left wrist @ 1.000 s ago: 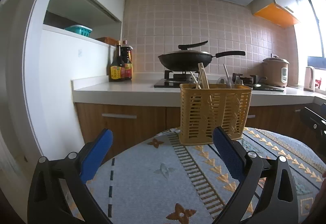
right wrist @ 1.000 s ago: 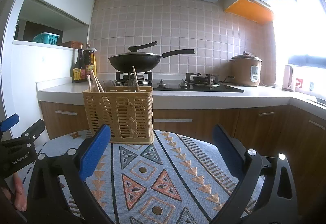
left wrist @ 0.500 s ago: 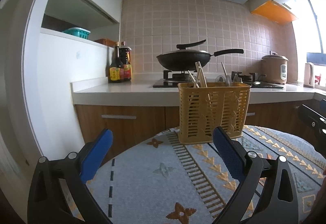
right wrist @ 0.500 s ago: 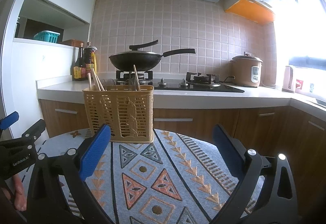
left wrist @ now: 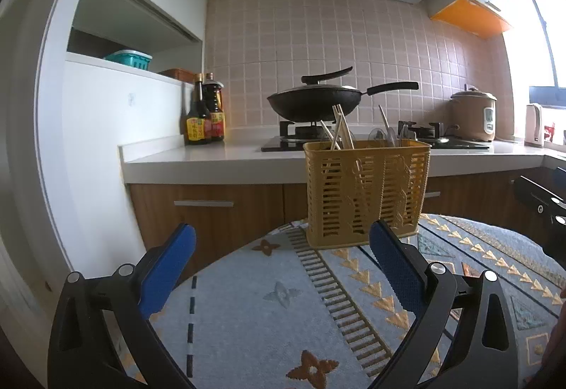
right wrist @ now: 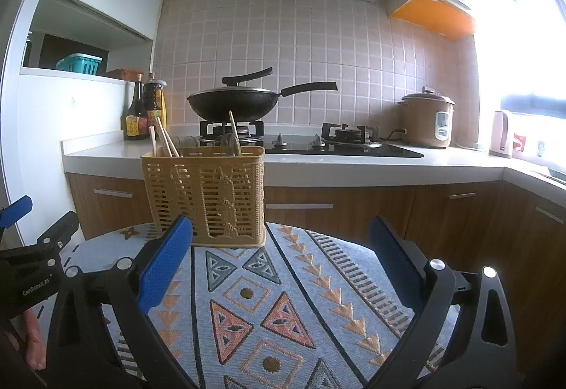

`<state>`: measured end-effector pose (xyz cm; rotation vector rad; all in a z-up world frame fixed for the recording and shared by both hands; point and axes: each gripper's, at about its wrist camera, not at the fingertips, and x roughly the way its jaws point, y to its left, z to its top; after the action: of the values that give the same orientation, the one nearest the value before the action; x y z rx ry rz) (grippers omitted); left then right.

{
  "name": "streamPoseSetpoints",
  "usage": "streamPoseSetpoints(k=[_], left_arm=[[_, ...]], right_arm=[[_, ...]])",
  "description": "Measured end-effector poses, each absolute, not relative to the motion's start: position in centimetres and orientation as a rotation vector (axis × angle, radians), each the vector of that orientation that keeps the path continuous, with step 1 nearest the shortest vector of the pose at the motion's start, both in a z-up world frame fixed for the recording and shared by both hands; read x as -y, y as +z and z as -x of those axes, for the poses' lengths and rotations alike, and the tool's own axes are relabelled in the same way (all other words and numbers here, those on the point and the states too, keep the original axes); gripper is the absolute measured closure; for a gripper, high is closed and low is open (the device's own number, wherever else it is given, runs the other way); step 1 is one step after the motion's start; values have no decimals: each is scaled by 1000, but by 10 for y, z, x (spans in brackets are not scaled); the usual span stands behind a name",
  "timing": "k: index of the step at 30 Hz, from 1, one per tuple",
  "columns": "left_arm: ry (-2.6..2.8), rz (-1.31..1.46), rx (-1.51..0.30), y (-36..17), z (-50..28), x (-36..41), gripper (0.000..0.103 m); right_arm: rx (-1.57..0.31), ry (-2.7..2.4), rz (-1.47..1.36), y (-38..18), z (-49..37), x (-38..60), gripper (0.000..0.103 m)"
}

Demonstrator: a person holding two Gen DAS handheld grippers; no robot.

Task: Organize utensils

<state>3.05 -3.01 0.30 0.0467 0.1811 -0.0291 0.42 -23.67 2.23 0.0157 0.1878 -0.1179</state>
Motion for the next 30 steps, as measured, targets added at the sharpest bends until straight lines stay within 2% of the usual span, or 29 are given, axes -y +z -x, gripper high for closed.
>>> streamPoseSetpoints(k=[30], left_arm=[[-34, -43, -187, 2, -31, 30, 8]], right_arm=[[-188, -118, -8, 22, -4, 233, 8]])
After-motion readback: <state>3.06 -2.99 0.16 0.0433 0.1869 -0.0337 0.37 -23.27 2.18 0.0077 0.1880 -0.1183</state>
